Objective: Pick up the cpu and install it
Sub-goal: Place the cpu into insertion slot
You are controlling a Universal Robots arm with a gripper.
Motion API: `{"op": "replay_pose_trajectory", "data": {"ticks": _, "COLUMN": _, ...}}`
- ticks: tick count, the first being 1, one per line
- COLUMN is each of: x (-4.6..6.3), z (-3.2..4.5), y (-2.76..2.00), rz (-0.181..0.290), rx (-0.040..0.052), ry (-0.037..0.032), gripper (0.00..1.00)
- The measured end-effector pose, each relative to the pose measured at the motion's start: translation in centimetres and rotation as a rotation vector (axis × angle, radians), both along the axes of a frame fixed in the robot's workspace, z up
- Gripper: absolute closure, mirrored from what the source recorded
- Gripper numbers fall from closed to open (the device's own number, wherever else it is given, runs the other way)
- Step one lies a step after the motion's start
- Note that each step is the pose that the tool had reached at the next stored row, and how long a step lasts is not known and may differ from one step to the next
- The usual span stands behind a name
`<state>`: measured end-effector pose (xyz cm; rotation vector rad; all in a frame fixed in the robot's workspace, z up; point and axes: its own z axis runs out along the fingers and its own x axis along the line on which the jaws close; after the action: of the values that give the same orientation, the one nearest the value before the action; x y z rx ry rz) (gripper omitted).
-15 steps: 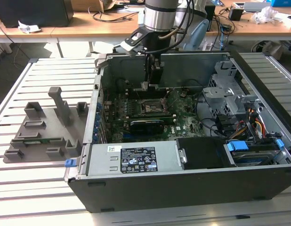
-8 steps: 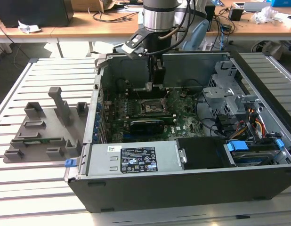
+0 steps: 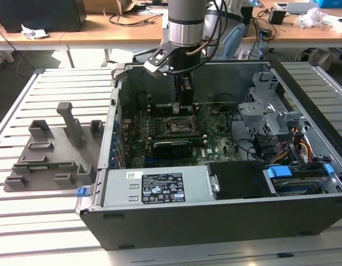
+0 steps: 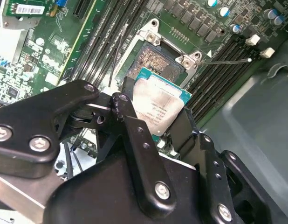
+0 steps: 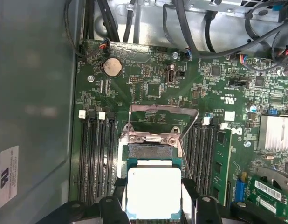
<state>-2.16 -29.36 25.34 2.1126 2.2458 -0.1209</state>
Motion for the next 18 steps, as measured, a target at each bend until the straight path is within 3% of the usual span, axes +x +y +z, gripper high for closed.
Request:
{"op": "replay_pose_trajectory", "data": {"ticks": 4, "x": -0.1, "z": -1.15, "y": -0.03, "rz": 0.0, "rx": 0.0008, "ry": -0.0002, "gripper": 0.45}}
{"op": "replay_pose_trajectory", "data": {"ticks": 6, "x": -0.1, "z": -1.2, "y": -0.06, "rz": 0.0, "rx": 0.0005, "ry": -0.0001, "gripper": 0.45}}
{"op": "replay_pose_trajectory", "data": {"ticks": 10, "x": -0.1, "z": -1.48, "y": -1.27, "rz": -0.005, "rx": 0.0039, "ry": -0.0003, "gripper": 0.45}}
{"op": "replay_pose_trajectory", "data": {"ticks": 12, "x": -0.1, "z": -1.91, "y": -1.32, "rz": -0.025, "rx": 0.0068, "ry": -0.0002, "gripper": 0.45}}
{"op": "replay_pose_trajectory", "data": {"ticks": 18, "x": -0.1, "z": -3.27, "y": -1.33, "rz": -0.025, "rx": 0.0075, "ry": -0.0002, "gripper": 0.45}}
